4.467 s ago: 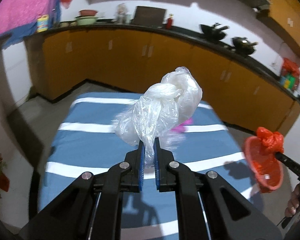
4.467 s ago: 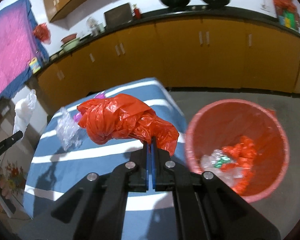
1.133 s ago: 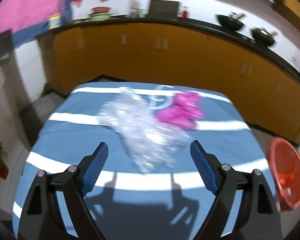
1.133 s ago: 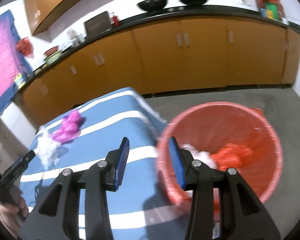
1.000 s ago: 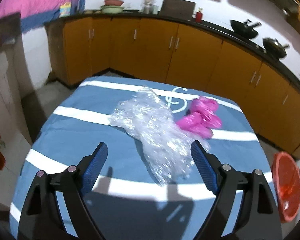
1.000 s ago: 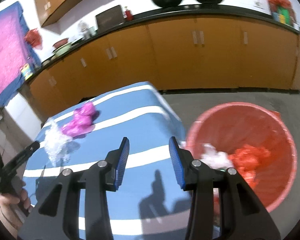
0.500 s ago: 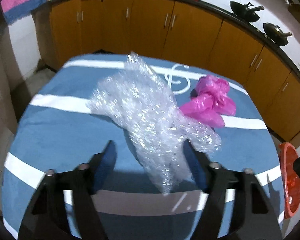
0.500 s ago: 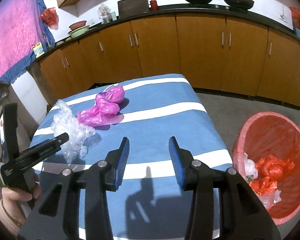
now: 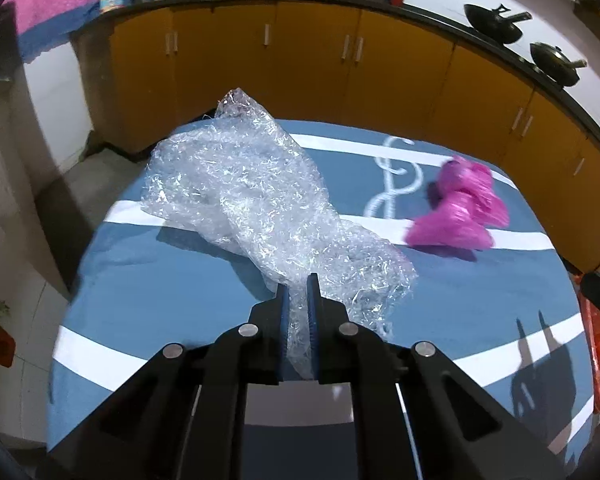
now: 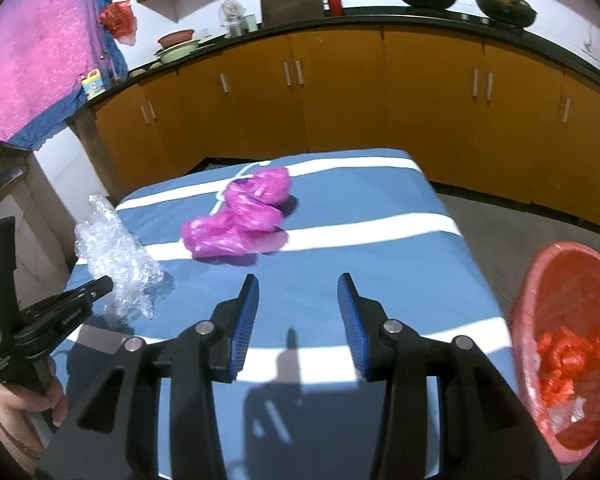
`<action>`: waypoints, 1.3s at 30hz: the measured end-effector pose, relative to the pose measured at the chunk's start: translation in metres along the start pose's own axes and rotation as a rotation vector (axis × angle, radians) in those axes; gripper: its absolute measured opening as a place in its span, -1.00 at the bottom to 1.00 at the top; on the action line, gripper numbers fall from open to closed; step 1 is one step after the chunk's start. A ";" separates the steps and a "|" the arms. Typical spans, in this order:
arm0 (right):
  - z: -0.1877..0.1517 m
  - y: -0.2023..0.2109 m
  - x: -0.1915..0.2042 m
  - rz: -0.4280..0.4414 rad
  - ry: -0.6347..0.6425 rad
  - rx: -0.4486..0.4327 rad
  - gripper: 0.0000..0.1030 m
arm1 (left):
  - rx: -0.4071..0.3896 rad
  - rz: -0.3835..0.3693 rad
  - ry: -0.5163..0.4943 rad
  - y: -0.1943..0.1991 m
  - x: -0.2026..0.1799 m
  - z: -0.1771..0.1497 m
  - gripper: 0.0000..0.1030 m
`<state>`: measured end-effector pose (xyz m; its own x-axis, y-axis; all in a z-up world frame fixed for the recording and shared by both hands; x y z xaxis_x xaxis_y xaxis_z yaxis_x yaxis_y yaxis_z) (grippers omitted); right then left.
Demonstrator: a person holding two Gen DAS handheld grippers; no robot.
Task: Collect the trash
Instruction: 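Grasp the pink plastic bag with the right tool while the left tool holds the bubble wrap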
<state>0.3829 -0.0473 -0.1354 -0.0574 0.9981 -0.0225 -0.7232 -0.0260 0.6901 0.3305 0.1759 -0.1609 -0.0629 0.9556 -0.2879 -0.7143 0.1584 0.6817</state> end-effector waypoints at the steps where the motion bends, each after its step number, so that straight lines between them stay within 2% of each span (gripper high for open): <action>1: 0.002 -0.002 0.005 0.006 0.000 -0.002 -0.19 | -0.005 0.011 -0.006 0.003 0.006 0.002 -0.83; 6: 0.023 -0.025 0.034 0.043 -0.026 0.012 -0.19 | -0.013 0.023 -0.029 0.009 0.018 0.008 -0.83; 13: 0.053 -0.065 0.065 0.010 -0.022 0.033 -0.19 | -0.008 0.033 -0.045 0.007 0.033 0.012 -0.83; 19: 0.050 -0.089 0.073 -0.019 0.011 0.070 -0.20 | -0.005 0.030 -0.056 0.005 0.034 0.013 -0.83; 20: 0.049 -0.091 0.072 -0.024 0.014 0.072 -0.24 | -0.004 0.029 -0.056 0.005 0.034 0.012 -0.83; 23: 0.041 -0.096 0.071 -0.022 0.030 0.099 -0.74 | -0.005 0.027 -0.057 0.005 0.032 0.012 -0.83; 25: 0.036 -0.096 0.067 -0.026 0.033 0.108 -0.97 | -0.007 0.023 -0.060 0.006 0.030 0.012 -0.83; 34: 0.031 -0.069 0.028 -0.023 -0.029 0.070 -0.96 | -0.019 0.006 -0.089 0.013 0.010 0.013 -0.83; 37: 0.034 -0.067 0.027 -0.005 -0.042 0.080 -0.80 | -0.022 0.007 -0.097 0.015 0.008 0.013 -0.83; 39: 0.040 -0.065 0.030 0.010 -0.057 0.072 -0.11 | -0.023 0.010 -0.096 0.016 0.012 0.013 -0.83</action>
Point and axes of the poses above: each gripper's, at about its wrist camera, not at the fingertips, and y roughly against the way its jaws point, x to its left, z to its top, the point moved 9 cm from there along -y, roughly the way its jaws point, and after that the axes turned 15 degrees about -z, right-handed, at the moved point
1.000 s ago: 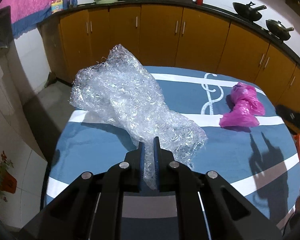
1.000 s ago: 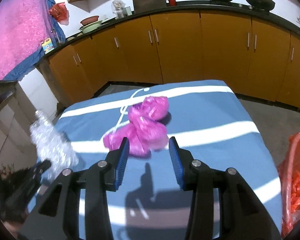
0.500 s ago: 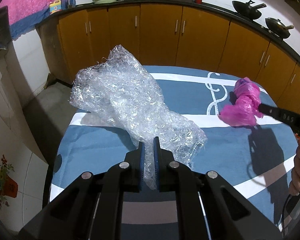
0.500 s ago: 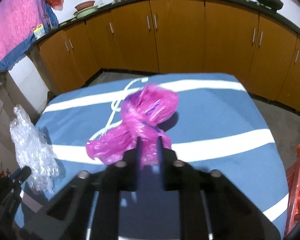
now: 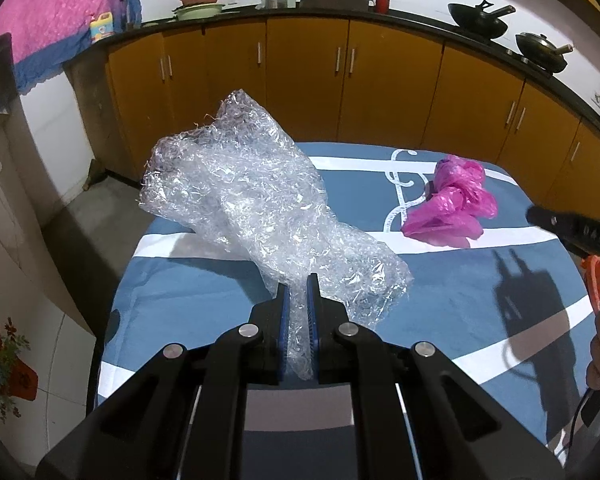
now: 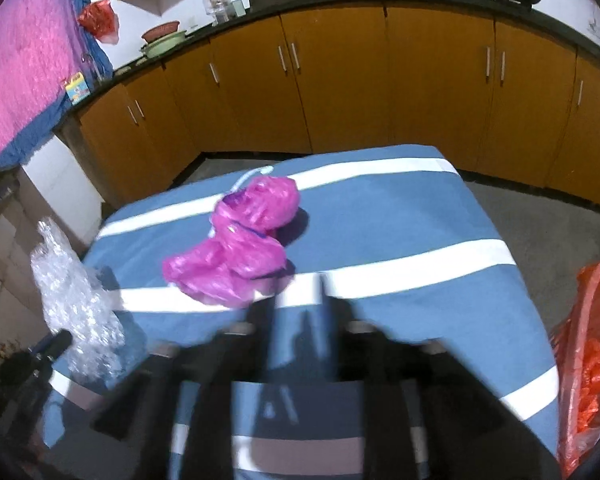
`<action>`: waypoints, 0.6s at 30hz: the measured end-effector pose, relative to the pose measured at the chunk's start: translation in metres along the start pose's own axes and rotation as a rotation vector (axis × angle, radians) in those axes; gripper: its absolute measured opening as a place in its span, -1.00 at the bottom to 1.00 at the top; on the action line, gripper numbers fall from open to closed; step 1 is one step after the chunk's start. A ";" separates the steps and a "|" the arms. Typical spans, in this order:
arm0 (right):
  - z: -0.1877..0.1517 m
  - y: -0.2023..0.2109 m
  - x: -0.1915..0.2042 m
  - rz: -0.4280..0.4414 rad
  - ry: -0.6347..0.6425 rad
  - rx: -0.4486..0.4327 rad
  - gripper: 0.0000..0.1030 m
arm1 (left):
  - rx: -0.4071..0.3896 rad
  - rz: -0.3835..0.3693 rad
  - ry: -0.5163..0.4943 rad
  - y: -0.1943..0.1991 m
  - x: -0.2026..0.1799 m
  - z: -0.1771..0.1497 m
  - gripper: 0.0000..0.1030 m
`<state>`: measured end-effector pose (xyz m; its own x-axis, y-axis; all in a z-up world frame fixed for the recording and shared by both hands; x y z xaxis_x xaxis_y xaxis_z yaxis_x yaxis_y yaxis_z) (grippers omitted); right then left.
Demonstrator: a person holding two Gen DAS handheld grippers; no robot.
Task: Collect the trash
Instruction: 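Grasp the pink plastic bag with the right tool while the left tool holds the bubble wrap, then carry the bubble wrap in the left tool and pink bag in the right tool over the red bin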
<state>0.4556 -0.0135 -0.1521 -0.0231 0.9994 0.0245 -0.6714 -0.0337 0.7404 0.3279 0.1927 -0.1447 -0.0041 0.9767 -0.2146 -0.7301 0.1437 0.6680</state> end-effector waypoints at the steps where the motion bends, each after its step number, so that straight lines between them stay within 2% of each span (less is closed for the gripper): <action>1: 0.003 0.002 0.003 0.002 -0.006 -0.015 -0.04 | 0.000 0.003 0.003 0.000 0.002 0.001 -0.83; 7: 0.020 -0.012 0.036 -0.023 0.041 -0.034 -0.03 | -0.007 0.011 0.009 -0.003 0.011 0.009 -0.83; 12: 0.014 -0.037 0.047 -0.039 0.087 0.010 -0.06 | -0.002 0.013 0.008 -0.009 0.015 0.010 -0.83; 13: 0.011 -0.041 0.048 -0.042 0.101 0.021 -0.18 | -0.001 0.013 0.007 -0.009 0.015 0.010 -0.83; 14: 0.005 -0.046 0.049 -0.042 0.117 0.041 -0.49 | 0.000 0.012 0.006 -0.010 0.015 0.009 -0.83; 15: 0.002 -0.048 0.048 -0.041 0.121 0.051 -0.64 | 0.002 0.012 0.004 -0.011 0.014 0.008 -0.83; 17: -0.005 -0.051 0.043 -0.045 0.118 0.057 -0.81 | 0.007 0.012 0.002 -0.012 0.013 0.006 -0.83; 18: -0.006 -0.050 0.041 -0.046 0.112 0.056 -0.84 | 0.008 0.011 0.001 -0.012 0.012 0.004 -0.83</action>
Point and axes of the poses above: each gripper's, at about its wrist camera, not at the fingertips, and y roughly against the way its jaws point, x to its left, z to its top, the point moved 9 cm from there along -y, roughly the way its jaws point, and after that the axes turned 15 degrees about -z, right-handed, at the moved point
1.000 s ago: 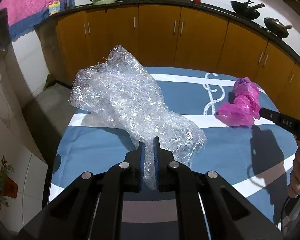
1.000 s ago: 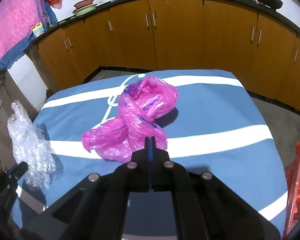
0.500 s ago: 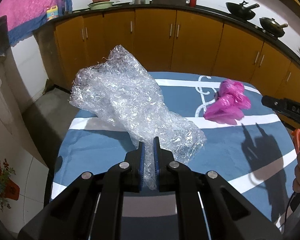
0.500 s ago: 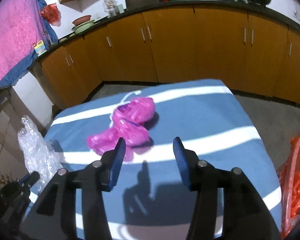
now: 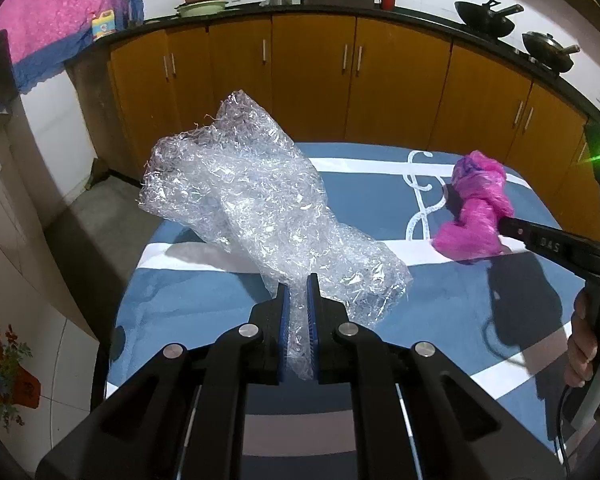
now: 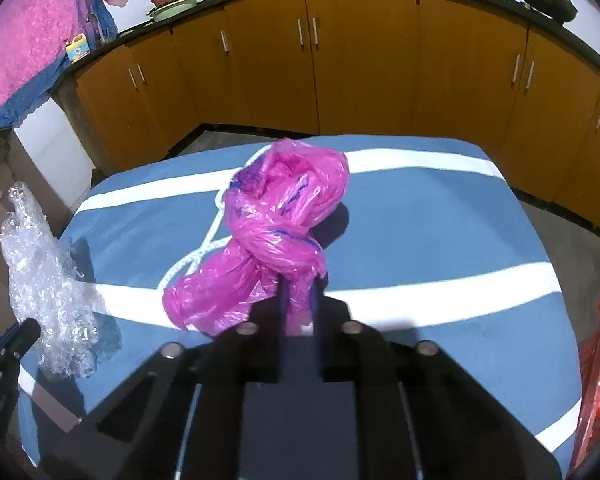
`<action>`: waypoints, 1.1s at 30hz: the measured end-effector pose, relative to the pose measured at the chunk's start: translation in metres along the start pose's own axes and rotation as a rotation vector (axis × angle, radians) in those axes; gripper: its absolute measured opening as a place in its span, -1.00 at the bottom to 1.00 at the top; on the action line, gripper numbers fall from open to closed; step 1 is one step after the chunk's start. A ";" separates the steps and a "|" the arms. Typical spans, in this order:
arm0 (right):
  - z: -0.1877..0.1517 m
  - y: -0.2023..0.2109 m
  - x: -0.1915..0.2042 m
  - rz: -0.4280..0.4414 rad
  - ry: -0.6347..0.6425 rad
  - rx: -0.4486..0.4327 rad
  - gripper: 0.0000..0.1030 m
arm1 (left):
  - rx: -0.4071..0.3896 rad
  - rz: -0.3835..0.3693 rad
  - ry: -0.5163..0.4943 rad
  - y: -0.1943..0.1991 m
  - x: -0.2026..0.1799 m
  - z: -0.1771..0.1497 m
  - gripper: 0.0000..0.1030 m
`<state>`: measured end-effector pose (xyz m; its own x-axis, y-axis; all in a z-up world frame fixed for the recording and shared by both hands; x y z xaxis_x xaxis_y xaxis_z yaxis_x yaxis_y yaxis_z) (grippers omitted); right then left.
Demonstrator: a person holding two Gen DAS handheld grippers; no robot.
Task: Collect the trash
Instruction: 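Carry the bubble wrap in the left tool and pink bag in the right tool over the red bin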
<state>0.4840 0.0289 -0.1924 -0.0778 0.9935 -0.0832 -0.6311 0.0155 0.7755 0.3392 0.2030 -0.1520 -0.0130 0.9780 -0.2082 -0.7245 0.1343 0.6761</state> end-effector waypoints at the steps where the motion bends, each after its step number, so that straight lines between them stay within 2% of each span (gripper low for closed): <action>1: -0.001 0.002 -0.004 0.000 -0.013 -0.002 -0.84 | 0.001 -0.001 0.000 0.000 0.001 0.000 -0.83; 9: -0.011 0.039 -0.043 0.019 -0.070 -0.042 -0.86 | -0.007 -0.030 -0.014 0.008 -0.018 0.001 -0.83; 18: -0.033 0.099 -0.103 -0.006 -0.118 -0.090 -0.86 | -0.035 -0.106 -0.058 0.029 -0.072 0.004 -0.83; 26: -0.056 0.168 -0.175 -0.065 -0.200 -0.170 -0.86 | -0.056 -0.223 -0.120 0.054 -0.147 -0.004 -0.83; 33: -0.082 0.212 -0.244 -0.142 -0.279 -0.211 -0.86 | -0.057 -0.337 -0.181 0.069 -0.213 -0.014 -0.83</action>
Point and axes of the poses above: each gripper's, at about its wrist camera, not at the fingertips, and y roughly against the way its jaws point, x to its left, z to its top, the point moved 9 cm from there along -y, roughly the way its jaws point, and after that the axes turned 15 degrees about -z, right-handed, at the moved point
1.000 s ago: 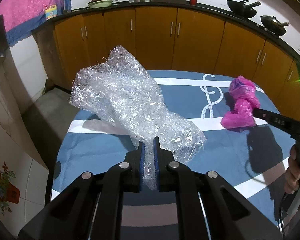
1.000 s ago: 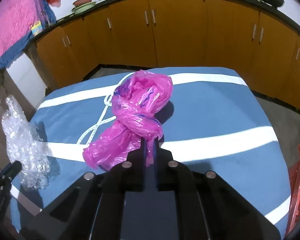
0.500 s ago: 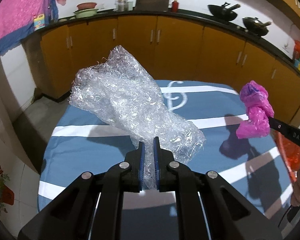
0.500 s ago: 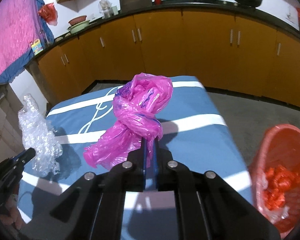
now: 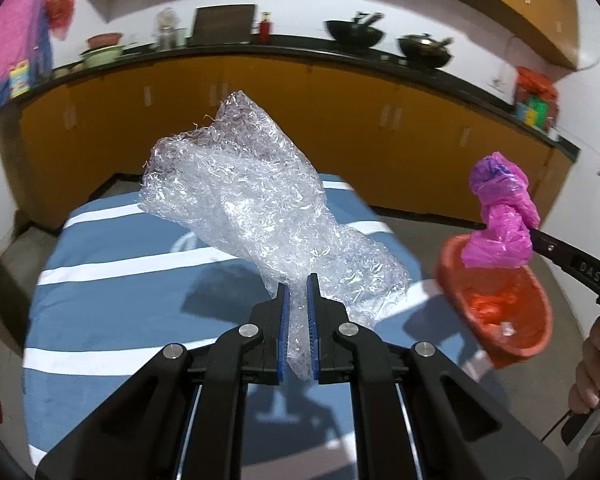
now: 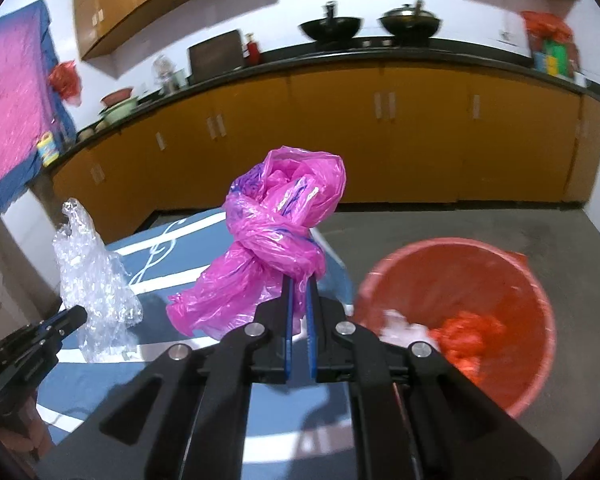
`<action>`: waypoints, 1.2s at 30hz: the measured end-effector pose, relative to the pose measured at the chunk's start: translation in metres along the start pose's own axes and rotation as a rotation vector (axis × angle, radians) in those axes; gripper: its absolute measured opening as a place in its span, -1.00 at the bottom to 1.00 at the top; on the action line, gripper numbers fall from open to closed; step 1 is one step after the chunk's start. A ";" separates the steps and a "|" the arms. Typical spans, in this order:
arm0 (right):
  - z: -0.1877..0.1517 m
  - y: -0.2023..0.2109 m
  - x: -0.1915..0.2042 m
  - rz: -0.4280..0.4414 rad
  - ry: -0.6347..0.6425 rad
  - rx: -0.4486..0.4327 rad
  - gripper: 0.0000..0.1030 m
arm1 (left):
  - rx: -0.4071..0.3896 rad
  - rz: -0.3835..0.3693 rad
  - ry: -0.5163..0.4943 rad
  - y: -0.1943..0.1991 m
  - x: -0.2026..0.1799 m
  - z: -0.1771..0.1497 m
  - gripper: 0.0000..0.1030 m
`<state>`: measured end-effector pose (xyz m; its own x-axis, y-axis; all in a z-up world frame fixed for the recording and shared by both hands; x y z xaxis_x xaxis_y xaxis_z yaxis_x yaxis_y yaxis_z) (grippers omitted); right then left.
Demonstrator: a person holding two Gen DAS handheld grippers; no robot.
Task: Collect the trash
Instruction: 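Carry the bubble wrap in the left tool and pink bag in the right tool over the red bin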
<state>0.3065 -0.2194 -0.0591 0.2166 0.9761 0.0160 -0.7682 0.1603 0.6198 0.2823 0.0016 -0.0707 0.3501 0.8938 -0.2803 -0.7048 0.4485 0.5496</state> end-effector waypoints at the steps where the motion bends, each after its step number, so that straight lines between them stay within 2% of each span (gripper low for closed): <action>1: 0.000 0.003 -0.011 -0.010 -0.013 -0.002 -0.86 | 0.000 -0.019 -0.012 -0.002 -0.013 0.001 -0.83; 7: -0.001 0.023 -0.074 -0.077 -0.083 -0.022 -0.86 | 0.009 -0.091 -0.067 -0.012 -0.064 0.002 -0.83; 15: -0.003 0.030 -0.126 -0.143 -0.120 -0.037 -0.86 | 0.035 -0.161 -0.125 -0.030 -0.115 -0.002 -0.83; 25: -0.010 0.029 -0.173 -0.198 -0.166 -0.033 -0.86 | 0.078 -0.208 -0.168 -0.052 -0.155 -0.016 -0.83; 36: -0.020 0.018 -0.198 -0.221 -0.199 -0.015 -0.86 | 0.116 -0.240 -0.202 -0.076 -0.184 -0.024 -0.83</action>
<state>0.2380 -0.4066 -0.0663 0.4928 0.8694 0.0365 -0.6975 0.3696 0.6139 0.2564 -0.1972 -0.0794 0.6213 0.7402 -0.2571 -0.5166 0.6337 0.5758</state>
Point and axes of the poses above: each gripper's, at about its wrist camera, not at the fingertips, and y roughly against the way its jaws point, x to its left, z to its top, the point moved 9 cm from there along -y, roughly the way its jaws point, and after that the axes turned 15 degrees about -z, right-handed, at the moved point
